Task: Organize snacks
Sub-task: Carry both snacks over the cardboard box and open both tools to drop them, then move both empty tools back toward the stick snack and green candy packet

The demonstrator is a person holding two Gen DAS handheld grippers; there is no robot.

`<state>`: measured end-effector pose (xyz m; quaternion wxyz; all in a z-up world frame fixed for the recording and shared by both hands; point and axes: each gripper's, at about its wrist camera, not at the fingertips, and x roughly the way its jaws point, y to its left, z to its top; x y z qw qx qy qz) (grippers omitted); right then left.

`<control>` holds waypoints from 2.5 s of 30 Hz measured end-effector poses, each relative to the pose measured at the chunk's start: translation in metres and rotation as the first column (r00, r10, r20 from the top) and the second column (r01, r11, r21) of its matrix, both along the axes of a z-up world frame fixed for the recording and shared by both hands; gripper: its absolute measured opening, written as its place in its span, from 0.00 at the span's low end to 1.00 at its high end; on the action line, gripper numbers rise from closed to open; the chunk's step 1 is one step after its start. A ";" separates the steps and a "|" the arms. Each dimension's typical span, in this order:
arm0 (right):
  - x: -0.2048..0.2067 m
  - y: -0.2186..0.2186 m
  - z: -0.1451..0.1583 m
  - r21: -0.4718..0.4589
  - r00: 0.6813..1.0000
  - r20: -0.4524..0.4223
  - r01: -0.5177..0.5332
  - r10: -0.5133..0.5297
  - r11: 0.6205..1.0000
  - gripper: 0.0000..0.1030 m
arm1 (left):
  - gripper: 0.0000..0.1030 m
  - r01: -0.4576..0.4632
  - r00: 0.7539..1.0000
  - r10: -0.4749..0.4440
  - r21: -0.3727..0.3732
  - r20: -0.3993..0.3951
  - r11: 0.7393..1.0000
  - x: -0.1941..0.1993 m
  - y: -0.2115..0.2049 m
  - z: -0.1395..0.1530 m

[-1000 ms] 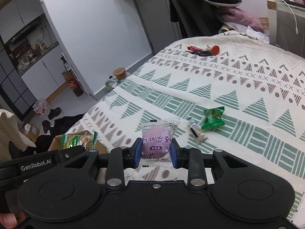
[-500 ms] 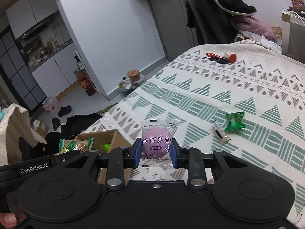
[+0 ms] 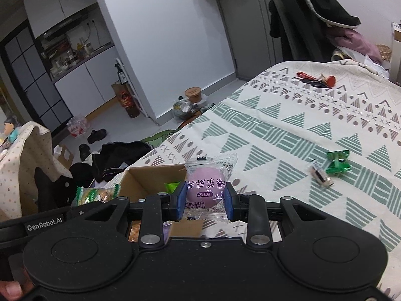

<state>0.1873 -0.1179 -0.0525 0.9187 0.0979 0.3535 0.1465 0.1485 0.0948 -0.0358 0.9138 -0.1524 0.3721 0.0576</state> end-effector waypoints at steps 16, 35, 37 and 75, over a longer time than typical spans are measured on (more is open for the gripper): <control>0.006 0.057 -0.004 -0.008 0.996 -0.032 -0.088 0.088 0.996 0.29 | 0.60 -0.083 0.996 0.080 -0.068 -0.041 0.994 -0.013 0.047 -0.013; -0.004 0.070 -0.010 0.112 0.975 -0.123 -0.171 0.185 0.979 0.52 | 0.77 -0.139 0.989 0.137 -0.030 -0.048 0.990 -0.027 0.062 -0.004; -0.005 0.062 -0.007 0.107 0.979 -0.115 -0.156 0.168 0.982 0.52 | 0.77 -0.135 0.990 0.134 -0.025 -0.046 0.991 -0.028 0.060 -0.002; -0.050 -0.141 0.005 0.006 0.984 0.015 0.180 -0.180 0.984 1.00 | 1.00 0.051 0.999 -0.050 0.110 -0.019 0.993 -0.027 -0.095 0.024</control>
